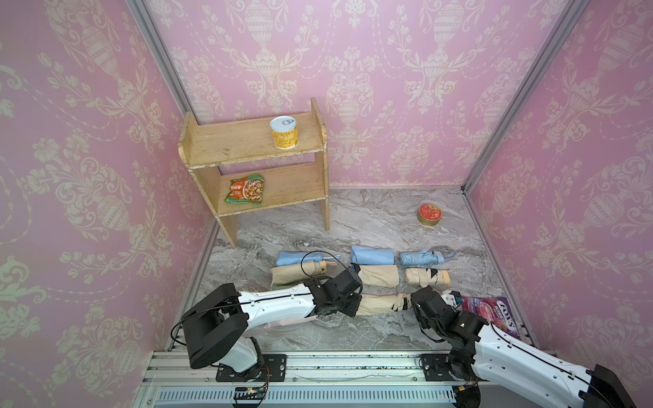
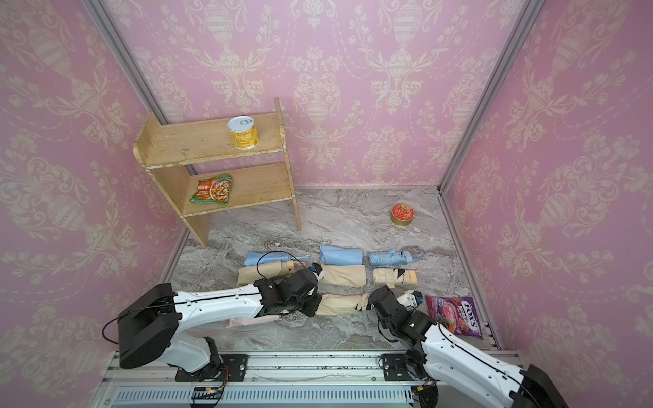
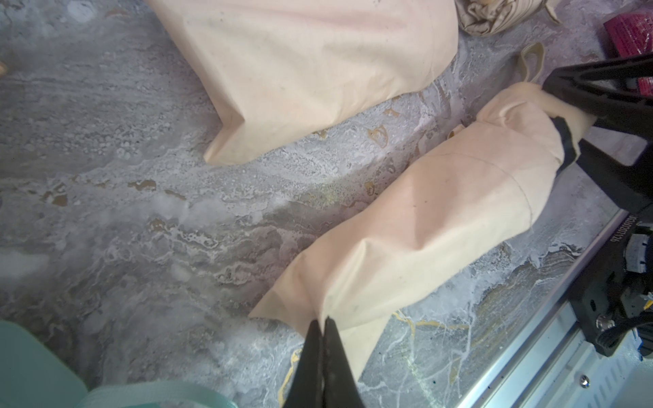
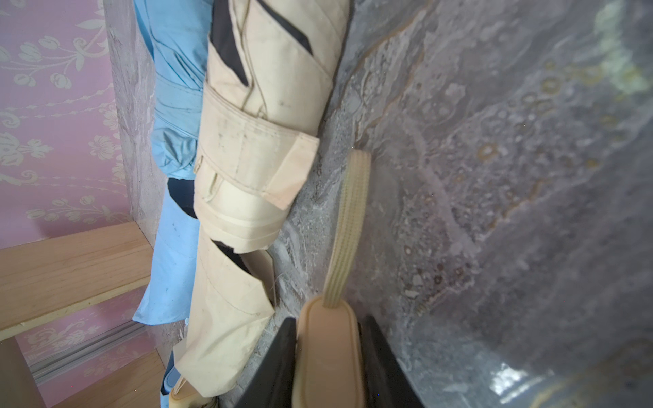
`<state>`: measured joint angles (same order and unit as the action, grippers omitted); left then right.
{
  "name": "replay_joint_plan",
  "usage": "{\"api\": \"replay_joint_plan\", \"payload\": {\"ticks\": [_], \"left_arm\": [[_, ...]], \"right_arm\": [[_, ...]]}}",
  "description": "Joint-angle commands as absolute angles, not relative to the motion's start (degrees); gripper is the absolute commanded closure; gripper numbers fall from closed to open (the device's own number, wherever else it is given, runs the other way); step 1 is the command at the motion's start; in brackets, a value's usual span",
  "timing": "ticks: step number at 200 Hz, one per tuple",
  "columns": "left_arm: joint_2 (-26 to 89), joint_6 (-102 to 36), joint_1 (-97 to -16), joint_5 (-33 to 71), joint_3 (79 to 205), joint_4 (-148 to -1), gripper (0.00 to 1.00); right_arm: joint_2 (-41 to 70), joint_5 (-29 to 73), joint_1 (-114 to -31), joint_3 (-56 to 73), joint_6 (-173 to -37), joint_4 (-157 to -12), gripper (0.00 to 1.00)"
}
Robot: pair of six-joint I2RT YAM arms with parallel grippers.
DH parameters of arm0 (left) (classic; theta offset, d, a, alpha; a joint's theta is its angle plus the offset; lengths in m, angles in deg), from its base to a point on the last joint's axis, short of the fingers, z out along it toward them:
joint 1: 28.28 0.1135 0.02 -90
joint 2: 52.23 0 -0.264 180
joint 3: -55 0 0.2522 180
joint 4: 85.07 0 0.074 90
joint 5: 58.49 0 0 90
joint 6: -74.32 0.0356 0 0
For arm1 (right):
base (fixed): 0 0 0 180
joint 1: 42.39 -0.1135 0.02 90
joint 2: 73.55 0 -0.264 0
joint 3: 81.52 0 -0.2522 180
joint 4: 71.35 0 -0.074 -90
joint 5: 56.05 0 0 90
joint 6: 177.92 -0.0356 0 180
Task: Take umbrellas out of sleeves
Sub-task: Take out the umbrella from the umbrella sleeve.
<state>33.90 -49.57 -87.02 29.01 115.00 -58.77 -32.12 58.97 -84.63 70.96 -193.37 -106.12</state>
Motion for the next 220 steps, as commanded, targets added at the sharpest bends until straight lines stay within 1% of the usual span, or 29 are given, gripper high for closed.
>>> {"api": "replay_joint_plan", "payload": {"ticks": [1,51,220], "left_arm": [[34.9,-48.6,-87.3,28.6,116.1,-58.9,1.0],[35.1,-48.6,-87.3,28.5,116.2,-59.6,1.0],[36.5,-49.1,-87.3,27.5,116.8,-60.8,1.0]], "right_arm": [[-31.6,61.5,-83.6,70.2,-189.4,-111.1,0.9],[-31.8,61.6,-80.5,68.6,-184.2,-113.5,0.9],[-36.1,62.8,-73.8,68.4,-178.0,-118.7,0.9]]}}
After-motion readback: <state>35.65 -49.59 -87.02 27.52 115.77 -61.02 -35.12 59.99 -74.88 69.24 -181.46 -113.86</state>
